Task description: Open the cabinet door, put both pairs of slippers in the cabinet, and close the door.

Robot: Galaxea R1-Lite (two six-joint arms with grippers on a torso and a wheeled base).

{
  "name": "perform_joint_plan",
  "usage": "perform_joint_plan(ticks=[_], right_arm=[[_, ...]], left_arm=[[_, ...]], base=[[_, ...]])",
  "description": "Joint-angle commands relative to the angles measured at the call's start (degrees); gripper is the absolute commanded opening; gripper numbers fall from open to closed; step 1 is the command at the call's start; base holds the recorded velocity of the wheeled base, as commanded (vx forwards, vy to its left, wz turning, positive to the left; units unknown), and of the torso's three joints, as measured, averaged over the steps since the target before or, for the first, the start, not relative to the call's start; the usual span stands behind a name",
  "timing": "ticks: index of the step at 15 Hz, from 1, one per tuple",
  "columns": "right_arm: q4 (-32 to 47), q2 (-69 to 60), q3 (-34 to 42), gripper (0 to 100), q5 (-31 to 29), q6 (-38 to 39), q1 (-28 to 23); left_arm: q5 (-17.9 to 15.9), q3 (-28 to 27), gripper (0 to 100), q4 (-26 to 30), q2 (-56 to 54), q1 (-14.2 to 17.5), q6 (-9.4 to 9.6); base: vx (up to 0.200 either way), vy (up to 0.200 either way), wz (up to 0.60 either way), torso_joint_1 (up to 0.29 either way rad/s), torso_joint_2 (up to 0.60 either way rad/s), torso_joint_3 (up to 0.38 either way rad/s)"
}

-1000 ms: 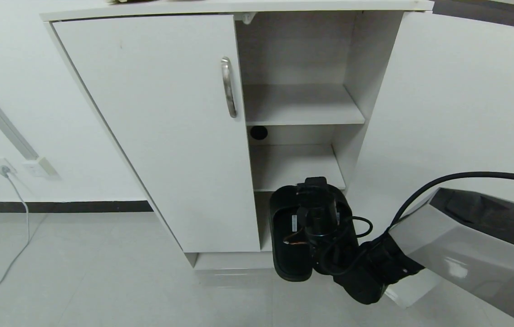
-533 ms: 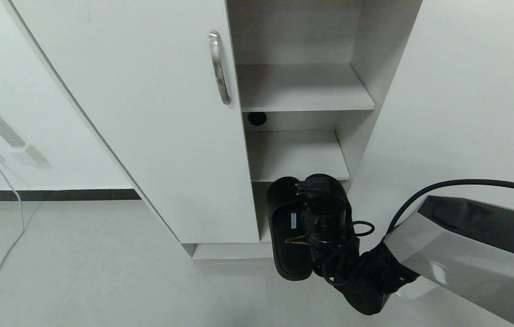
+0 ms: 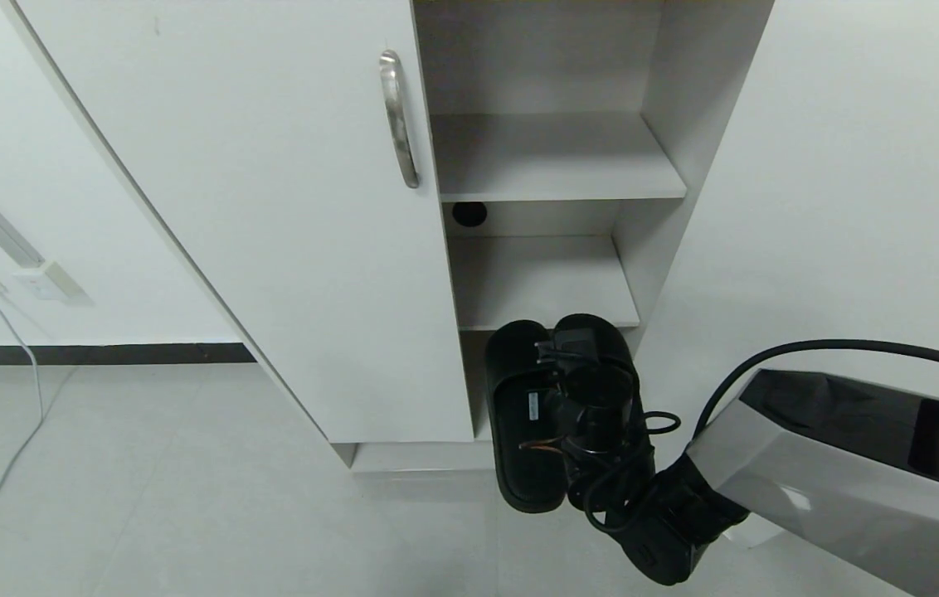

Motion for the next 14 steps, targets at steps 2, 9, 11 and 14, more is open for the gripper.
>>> perform_joint_plan(ticks=[2, 9, 11, 14], right_arm=[[-0.2, 0.3, 0.0, 0, 0.0, 0.0, 0.0], [-1.3, 0.6, -0.1, 0, -0.1, -0.1, -0.1], [-1.2, 0.5, -0.3, 0, 0.0, -0.2, -0.1], [-0.2, 1.0, -2.5, 0, 0.6, -0.3, -1.2]], left_arm=[[0.0, 0.0, 0, 0.0, 0.1, 0.0, -0.03], [0.0, 0.1, 0, 0.0, 0.1, 0.0, -0.12], [0.0, 0.0, 0, -0.1, 0.1, 0.0, -0.12], [0.0, 0.1, 0, 0.0, 0.1, 0.0, -0.12]], base=[[0.0, 0.0, 0.0, 0.0, 0.0, 0.0], [0.171, 0.0, 0.0, 0.001, 0.0, 0.001], [0.2, 0.0, 0.0, 0.005, 0.0, -0.002], [0.0, 0.0, 0.0, 0.0, 0.0, 0.0]])
